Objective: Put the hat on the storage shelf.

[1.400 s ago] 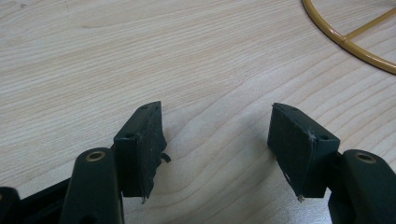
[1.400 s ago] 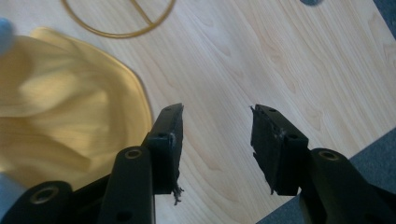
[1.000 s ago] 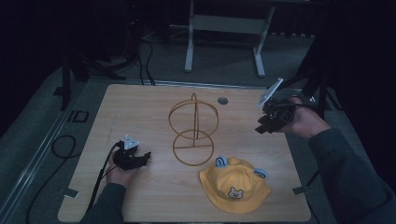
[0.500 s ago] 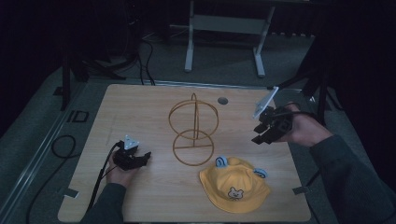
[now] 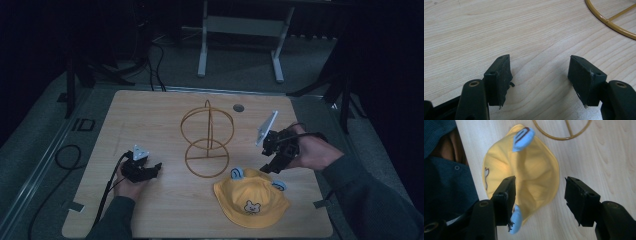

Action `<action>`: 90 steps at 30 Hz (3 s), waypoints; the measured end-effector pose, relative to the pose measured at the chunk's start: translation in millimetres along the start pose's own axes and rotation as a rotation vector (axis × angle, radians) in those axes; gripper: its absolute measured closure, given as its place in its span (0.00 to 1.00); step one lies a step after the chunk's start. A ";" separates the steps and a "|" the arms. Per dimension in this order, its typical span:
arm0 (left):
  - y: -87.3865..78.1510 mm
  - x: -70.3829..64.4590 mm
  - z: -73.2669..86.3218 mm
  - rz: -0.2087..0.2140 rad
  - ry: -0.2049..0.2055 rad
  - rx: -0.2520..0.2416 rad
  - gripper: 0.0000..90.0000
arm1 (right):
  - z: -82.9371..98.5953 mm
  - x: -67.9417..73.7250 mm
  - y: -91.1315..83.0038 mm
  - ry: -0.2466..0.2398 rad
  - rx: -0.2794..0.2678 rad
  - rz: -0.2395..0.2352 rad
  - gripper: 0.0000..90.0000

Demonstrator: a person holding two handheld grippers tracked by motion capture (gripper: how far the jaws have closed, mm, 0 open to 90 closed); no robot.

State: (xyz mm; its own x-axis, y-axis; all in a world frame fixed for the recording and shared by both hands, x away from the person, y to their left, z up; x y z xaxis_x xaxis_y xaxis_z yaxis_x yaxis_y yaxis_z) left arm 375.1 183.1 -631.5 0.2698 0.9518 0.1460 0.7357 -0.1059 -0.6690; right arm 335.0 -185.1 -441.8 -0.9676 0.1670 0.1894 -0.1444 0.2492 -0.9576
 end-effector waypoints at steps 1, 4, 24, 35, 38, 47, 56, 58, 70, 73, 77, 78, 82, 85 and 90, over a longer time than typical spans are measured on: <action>0.0 0.0 0.0 0.000 0.000 0.000 0.39 | -0.5 1.0 2.3 -0.001 0.005 -0.006 0.46; 0.1 0.0 0.0 0.000 0.000 -0.001 0.39 | -1.2 0.3 9.1 -0.003 0.020 -0.012 0.45; 0.1 -0.1 0.1 0.002 0.004 0.000 0.39 | -1.0 3.8 55.2 -0.006 0.092 -0.082 0.45; 0.1 -0.1 0.0 0.002 0.004 -0.001 0.38 | 10.9 4.5 74.9 0.019 0.195 -0.141 0.69; 0.1 -0.1 0.0 0.002 0.004 0.000 0.38 | 11.2 6.0 73.6 -0.002 0.206 -0.152 0.89; 0.1 -0.1 0.1 0.002 0.005 0.000 0.38 | 12.3 8.6 64.5 -0.027 0.200 -0.154 0.92; 0.0 -0.2 0.1 0.002 0.004 0.000 0.38 | 16.4 4.2 51.0 -0.016 0.181 -0.139 0.92; 0.1 -0.3 0.0 0.002 0.003 -0.001 0.38 | 18.1 2.6 46.9 -0.007 0.178 -0.139 0.92; 0.1 -0.4 0.0 0.002 0.004 -0.001 0.38 | 17.0 -5.9 23.7 0.012 0.164 -0.118 0.92; 0.2 -0.6 -0.1 0.002 0.001 -0.002 0.38 | 15.2 -9.8 17.5 0.012 0.160 -0.105 0.92; 0.3 -0.7 -0.2 0.003 0.002 -0.004 0.38 | 14.7 -16.1 10.7 0.023 0.153 -0.089 0.92; 0.4 -0.6 -0.2 0.003 0.003 -0.004 0.38 | 15.0 -17.9 8.7 0.024 0.152 -0.087 0.92; 0.3 -0.6 -0.1 0.003 0.003 -0.003 0.38 | 16.2 -24.9 0.3 0.034 0.132 -0.076 0.92; 0.3 -0.7 -0.2 0.003 0.003 -0.003 0.38 | 18.2 -30.4 -7.4 0.047 0.119 -0.065 0.92; 0.4 -0.7 -0.2 0.004 0.003 -0.003 0.38 | 20.8 -39.2 -20.3 0.075 0.088 -0.048 0.92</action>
State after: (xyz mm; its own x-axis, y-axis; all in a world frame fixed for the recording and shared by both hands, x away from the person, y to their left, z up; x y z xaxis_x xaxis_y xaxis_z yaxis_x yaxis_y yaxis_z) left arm 375.3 182.3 -631.7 0.2745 0.9505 0.1458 0.7368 -0.1105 -0.6670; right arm 371.6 -216.6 -434.3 -0.9413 0.2290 0.2480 -0.2110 0.1743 -0.9618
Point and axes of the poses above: each handheld gripper's, and its own axes: y roughly forward along the jaws, z roughly out of its underside, x roughly to its left, the point moved 8 cm from there along y, roughly forward along the jaws, and after that the axes turned 13 degrees about -z, right-handed, at the moved point
